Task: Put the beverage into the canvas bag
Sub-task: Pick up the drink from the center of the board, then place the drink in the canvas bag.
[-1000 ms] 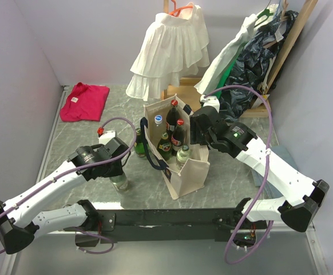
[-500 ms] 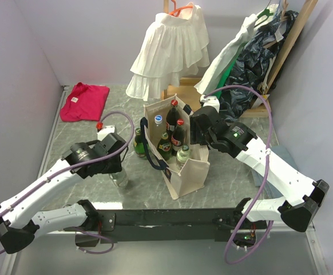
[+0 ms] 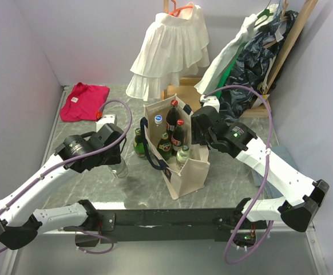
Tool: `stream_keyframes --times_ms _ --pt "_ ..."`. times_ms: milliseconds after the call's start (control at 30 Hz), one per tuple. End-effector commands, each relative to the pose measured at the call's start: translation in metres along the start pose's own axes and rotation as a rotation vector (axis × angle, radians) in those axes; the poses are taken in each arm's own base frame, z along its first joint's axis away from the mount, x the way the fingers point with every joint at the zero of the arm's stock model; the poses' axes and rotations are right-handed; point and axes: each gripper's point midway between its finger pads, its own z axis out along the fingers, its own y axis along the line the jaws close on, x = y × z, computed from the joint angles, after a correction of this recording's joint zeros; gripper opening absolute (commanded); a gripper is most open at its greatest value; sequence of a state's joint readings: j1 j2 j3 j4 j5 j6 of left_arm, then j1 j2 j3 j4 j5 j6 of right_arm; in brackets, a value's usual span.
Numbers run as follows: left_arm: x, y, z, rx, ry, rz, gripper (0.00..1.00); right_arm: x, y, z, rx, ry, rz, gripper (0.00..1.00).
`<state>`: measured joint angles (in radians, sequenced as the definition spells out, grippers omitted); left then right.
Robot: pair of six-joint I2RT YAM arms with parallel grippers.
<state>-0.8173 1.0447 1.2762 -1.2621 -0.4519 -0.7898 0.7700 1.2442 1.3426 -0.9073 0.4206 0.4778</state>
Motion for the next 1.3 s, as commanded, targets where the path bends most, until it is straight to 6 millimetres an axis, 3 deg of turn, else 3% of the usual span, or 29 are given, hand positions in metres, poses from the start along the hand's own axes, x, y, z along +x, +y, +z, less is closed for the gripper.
stream_keyframes --times_ms 0,300,733,967,1267 --pt "-0.044 -0.009 -0.021 0.044 -0.146 -0.034 0.01 -0.014 0.002 -0.009 -0.017 -0.041 0.02 0.58" --pt "-0.07 -0.011 -0.043 0.059 -0.204 -0.026 0.01 -0.013 0.003 -0.01 -0.023 -0.041 0.024 0.6" --pt "-0.115 -0.009 -0.096 0.106 -0.312 -0.031 0.01 -0.005 0.002 -0.009 -0.028 -0.022 0.035 0.6" --pt "-0.137 -0.026 -0.118 0.19 -0.351 -0.02 0.01 0.004 -0.001 -0.016 -0.041 0.002 0.049 0.59" --pt "-0.158 -0.04 -0.132 0.25 -0.399 -0.012 0.01 0.014 -0.007 -0.022 -0.042 0.024 0.057 0.46"
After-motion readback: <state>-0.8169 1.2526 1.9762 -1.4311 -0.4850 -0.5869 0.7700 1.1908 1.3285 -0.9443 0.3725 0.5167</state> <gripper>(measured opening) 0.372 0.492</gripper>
